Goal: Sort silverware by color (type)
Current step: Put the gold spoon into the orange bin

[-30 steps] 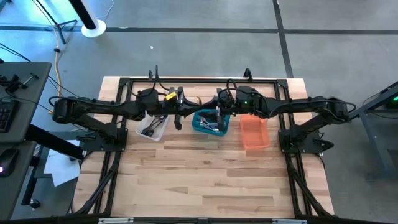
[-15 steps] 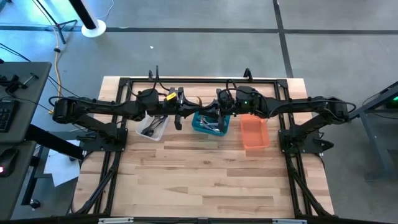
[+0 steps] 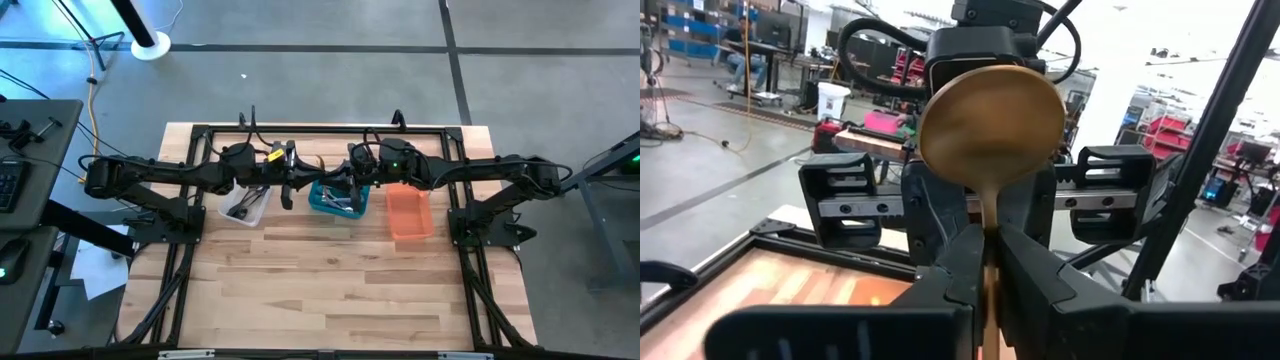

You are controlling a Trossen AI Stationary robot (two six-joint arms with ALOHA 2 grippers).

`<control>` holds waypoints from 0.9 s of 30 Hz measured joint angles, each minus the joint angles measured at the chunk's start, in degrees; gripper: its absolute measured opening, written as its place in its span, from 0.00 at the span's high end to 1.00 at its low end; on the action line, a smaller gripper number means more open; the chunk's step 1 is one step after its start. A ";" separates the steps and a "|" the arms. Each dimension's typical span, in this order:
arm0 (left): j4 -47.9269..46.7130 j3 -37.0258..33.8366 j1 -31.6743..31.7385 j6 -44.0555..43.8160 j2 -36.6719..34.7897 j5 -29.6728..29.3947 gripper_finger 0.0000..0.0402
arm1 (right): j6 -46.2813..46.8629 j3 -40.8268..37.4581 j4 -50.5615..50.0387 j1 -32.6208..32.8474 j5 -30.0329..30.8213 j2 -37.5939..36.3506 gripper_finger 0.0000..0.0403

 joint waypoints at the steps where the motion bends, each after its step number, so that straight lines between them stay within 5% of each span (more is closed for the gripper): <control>1: -0.02 0.00 0.00 0.57 0.00 0.00 0.94 | -0.04 0.00 0.00 0.00 -0.01 0.00 0.99; 18: -4.62 0.02 0.02 0.73 -1.77 1.27 0.62 | -1.36 0.00 0.02 0.02 -1.09 -0.02 0.99; 27: -5.82 0.02 0.02 -0.62 -2.25 2.56 0.54 | -1.56 0.00 0.04 0.02 -1.22 -0.02 0.99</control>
